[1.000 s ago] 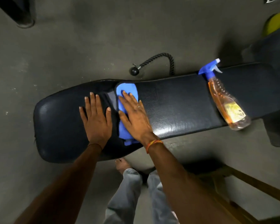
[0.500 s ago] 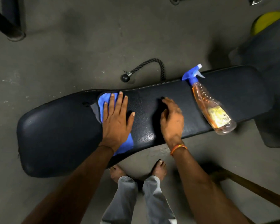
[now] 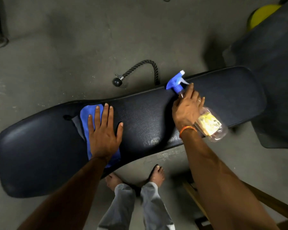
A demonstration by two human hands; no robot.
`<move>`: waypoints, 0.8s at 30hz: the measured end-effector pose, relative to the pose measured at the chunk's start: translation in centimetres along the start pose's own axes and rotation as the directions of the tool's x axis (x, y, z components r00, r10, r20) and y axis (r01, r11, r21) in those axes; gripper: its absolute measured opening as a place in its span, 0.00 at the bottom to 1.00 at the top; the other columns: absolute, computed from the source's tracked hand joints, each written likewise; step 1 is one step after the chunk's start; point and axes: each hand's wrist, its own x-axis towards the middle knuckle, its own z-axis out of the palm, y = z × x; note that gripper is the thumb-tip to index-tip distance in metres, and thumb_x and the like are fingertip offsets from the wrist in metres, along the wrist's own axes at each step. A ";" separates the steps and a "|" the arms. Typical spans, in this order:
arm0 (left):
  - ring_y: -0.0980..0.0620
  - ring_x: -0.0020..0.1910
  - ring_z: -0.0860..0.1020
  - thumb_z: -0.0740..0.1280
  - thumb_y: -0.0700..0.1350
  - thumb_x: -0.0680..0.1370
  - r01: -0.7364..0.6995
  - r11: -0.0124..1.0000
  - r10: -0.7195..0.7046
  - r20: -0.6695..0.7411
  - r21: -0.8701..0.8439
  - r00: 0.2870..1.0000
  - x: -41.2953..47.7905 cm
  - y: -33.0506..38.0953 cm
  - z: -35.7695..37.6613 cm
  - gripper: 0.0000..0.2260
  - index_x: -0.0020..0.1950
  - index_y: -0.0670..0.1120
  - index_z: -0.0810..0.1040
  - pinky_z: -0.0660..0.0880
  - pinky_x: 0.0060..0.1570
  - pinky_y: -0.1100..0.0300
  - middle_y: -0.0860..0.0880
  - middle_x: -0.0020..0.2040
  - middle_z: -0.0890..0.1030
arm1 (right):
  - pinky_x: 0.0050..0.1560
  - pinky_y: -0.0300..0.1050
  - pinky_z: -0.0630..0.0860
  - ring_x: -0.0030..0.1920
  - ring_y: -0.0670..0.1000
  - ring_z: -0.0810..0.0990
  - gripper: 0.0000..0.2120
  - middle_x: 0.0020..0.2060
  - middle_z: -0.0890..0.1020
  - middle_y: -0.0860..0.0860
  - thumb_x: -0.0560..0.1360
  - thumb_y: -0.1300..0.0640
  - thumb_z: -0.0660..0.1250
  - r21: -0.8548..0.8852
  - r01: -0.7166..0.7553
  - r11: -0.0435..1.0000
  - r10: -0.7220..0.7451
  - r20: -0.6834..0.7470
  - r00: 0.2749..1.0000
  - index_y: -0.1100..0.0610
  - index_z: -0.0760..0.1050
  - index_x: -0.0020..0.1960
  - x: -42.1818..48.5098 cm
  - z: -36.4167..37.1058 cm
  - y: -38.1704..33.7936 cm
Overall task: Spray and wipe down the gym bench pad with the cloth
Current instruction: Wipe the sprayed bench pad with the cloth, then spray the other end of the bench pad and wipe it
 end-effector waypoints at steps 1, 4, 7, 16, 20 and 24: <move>0.45 0.83 0.51 0.51 0.60 0.84 0.003 1.000 -0.003 0.005 0.002 1.000 0.0 0.0 0.0 0.31 0.82 0.44 0.58 0.49 0.81 0.41 0.45 0.83 0.57 | 0.80 0.58 0.53 0.68 0.64 0.72 0.40 0.64 0.73 0.61 0.76 0.52 0.65 -0.027 0.038 0.999 -0.039 -0.008 0.999 0.58 0.51 0.82 -0.4 -0.1 -0.1; 0.46 0.83 0.50 0.51 0.60 0.84 0.008 1.000 -0.008 0.005 0.025 1.000 0.1 0.1 0.0 0.30 0.82 0.45 0.56 0.49 0.81 0.42 0.46 0.83 0.56 | 0.70 0.60 0.66 0.58 0.64 0.76 0.42 0.58 0.75 0.60 0.75 0.46 0.65 -0.131 0.199 0.971 -0.201 -0.001 0.980 0.53 0.50 0.83 -2.2 -0.9 -0.7; 0.47 0.83 0.50 0.50 0.59 0.85 0.004 0.999 -0.004 0.002 0.045 1.000 0.2 0.0 0.1 0.29 0.83 0.45 0.56 0.49 0.81 0.42 0.46 0.83 0.55 | 0.58 0.57 0.72 0.56 0.64 0.78 0.37 0.60 0.76 0.59 0.76 0.43 0.63 -0.069 0.241 0.968 -0.234 0.098 0.967 0.47 0.54 0.81 -4.3 -2.9 -1.8; 0.46 0.83 0.52 0.52 0.56 0.85 0.005 0.999 -0.003 -0.043 0.047 0.999 0.1 -0.1 0.6 0.28 0.82 0.45 0.57 0.51 0.80 0.42 0.47 0.83 0.57 | 0.50 0.54 0.76 0.54 0.63 0.81 0.22 0.63 0.75 0.54 0.73 0.50 0.70 0.224 0.148 0.963 -0.217 0.325 0.921 0.55 0.72 0.64 -13.0 -3.7 -3.9; 0.46 0.83 0.51 0.51 0.56 0.85 0.001 0.999 0.000 -0.025 0.041 1.000 0.0 -0.2 0.6 0.28 0.83 0.45 0.56 0.51 0.80 0.42 0.47 0.83 0.55 | 0.52 0.52 0.78 0.54 0.61 0.81 0.27 0.58 0.81 0.55 0.71 0.54 0.71 0.468 -0.001 0.884 -0.192 0.365 0.911 0.54 0.71 0.69 -16.8 -2.2 -4.2; 0.45 0.83 0.50 0.50 0.56 0.85 0.003 0.999 -0.003 -0.008 0.033 1.000 0.1 -0.2 0.7 0.28 0.83 0.45 0.56 0.50 0.80 0.41 0.48 0.83 0.56 | 0.46 0.55 0.80 0.41 0.56 0.81 0.15 0.40 0.83 0.49 0.72 0.46 0.68 0.576 -0.187 0.796 -0.062 0.385 0.921 0.47 0.71 0.56 -19.4 -1.2 -3.9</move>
